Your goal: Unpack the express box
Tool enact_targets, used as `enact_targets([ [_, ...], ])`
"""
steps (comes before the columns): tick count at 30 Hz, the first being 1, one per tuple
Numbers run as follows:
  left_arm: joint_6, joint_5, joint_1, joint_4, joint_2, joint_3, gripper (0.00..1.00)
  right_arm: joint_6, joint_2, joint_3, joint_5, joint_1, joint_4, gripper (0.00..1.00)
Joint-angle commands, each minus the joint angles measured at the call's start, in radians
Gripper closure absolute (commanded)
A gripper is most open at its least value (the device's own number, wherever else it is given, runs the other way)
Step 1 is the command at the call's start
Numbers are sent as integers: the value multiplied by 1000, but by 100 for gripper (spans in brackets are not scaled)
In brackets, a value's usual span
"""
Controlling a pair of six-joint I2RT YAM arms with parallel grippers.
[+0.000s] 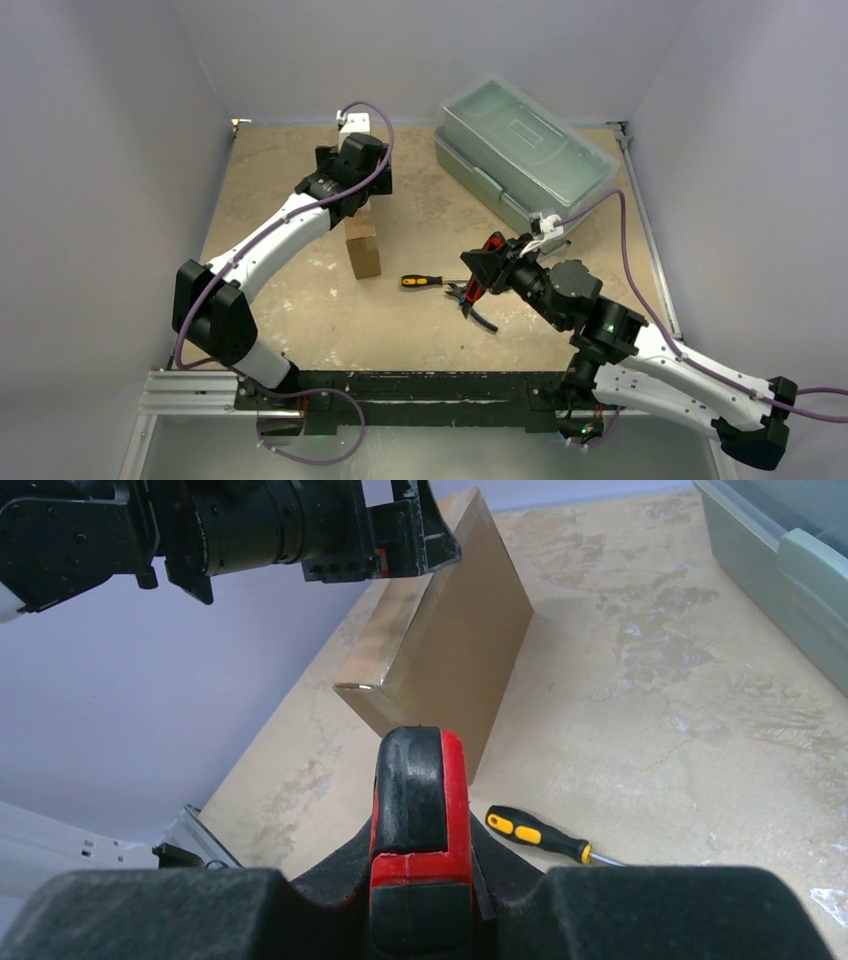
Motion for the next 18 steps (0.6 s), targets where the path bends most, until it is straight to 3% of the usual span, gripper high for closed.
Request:
enact_targets([
  [1,51,6,18,59,7,6,1,12,9,3,-13,1,57,100],
  [12,131,44,42,80,29,-56,13,13,70,22,-45,1,72,100],
  [18,183,132,42,106,-10,-92,17,5,111,47,-54,1,95,100],
])
